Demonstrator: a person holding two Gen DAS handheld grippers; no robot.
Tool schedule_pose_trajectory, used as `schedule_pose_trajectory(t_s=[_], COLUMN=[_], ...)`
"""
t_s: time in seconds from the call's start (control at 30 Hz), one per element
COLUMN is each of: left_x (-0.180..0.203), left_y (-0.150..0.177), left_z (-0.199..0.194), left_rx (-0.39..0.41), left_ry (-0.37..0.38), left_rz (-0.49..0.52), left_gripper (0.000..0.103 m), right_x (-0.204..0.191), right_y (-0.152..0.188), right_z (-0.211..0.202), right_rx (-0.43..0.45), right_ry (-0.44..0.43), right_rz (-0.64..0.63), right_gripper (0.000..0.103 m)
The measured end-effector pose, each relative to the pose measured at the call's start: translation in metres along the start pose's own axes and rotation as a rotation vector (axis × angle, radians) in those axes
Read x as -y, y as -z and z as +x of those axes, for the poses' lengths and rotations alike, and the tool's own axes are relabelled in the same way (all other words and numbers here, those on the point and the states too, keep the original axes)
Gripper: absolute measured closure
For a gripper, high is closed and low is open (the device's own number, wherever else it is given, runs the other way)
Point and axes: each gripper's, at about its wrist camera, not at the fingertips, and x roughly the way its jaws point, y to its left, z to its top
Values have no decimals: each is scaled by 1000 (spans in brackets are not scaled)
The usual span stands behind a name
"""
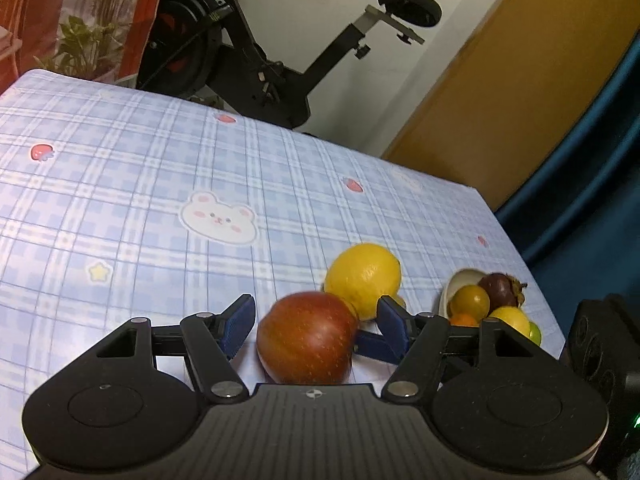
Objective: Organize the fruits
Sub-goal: 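Move the left gripper to the red apple and close on it, then lift the red apple with the left gripper and carry it over the plate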
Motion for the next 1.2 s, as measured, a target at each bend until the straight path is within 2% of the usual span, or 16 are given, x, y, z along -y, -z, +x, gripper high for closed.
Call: schedule_pose_trajectory(t_s=[0.13,0.2,0.43,0.77,0.9,1.03,1.2], left_x=[-2,-2,10,33,41,54,43], left_y=[2,5,14,32,42,53,52], left_z=[1,2,-6,-6,-4,-1,2], left_rx=[-20,-32,-25,-63,-93,-93,-96], left_ry=[0,-20,-76,-54,-15,-9,14], left_rz=[-10,0,41,33,21,38,-33], left_gripper=[35,41,41,43,43,43,41], right_x=[-2,-4,-7,-5,-4,-7,-5], right_y=[0,1,9,29,39,47,46], right_z=[-5,-7,-21,-51,-72,-83,-85], right_rx=[17,25,49,60,62,50,64], right_ry=[-10,-6,-18,3,25,55,53], right_rz=[17,19,21,43,20,-21,-18], right_gripper=[35,36,45,45,45,45,45])
